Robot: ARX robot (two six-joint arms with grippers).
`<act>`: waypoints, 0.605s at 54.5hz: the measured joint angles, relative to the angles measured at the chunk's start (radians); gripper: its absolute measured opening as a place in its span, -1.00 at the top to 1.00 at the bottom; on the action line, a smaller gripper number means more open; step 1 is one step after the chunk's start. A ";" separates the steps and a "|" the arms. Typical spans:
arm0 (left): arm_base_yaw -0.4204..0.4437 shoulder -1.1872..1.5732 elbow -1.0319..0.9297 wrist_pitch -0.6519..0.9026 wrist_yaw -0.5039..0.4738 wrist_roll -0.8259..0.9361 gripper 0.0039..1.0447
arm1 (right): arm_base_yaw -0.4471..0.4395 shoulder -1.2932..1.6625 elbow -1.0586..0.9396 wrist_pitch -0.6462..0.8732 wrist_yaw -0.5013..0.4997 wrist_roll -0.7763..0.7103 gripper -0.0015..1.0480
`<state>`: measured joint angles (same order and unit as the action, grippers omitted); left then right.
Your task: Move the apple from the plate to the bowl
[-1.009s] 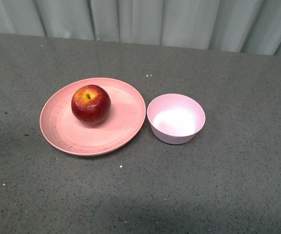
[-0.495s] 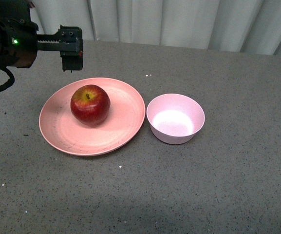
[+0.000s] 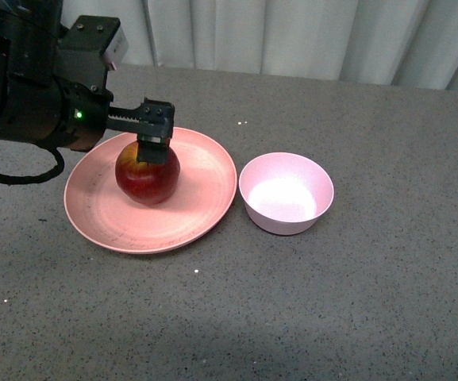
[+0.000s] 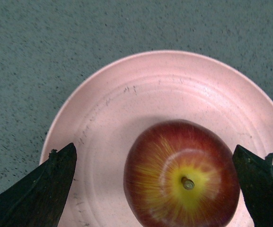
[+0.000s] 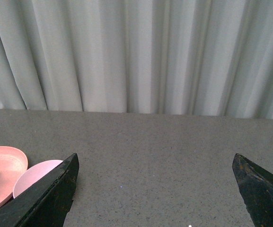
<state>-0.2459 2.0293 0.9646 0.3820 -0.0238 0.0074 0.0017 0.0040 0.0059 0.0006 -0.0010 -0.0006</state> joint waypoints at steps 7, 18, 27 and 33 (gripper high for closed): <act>-0.013 0.020 0.006 -0.014 0.009 0.003 -0.88 | 0.000 0.000 0.000 0.000 0.000 0.000 -0.82; -0.024 0.047 0.019 -0.017 0.009 0.014 -0.88 | 0.000 0.000 0.000 0.000 0.000 0.000 -0.82; -0.028 0.064 0.024 -0.023 0.005 0.019 -0.88 | 0.000 0.000 0.000 0.000 0.000 0.000 -0.82; -0.030 0.072 0.024 -0.021 0.002 0.023 -0.88 | 0.000 0.000 0.000 0.000 0.000 0.000 -0.82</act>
<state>-0.2760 2.1010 0.9886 0.3607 -0.0216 0.0299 0.0017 0.0040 0.0059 0.0006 -0.0013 -0.0006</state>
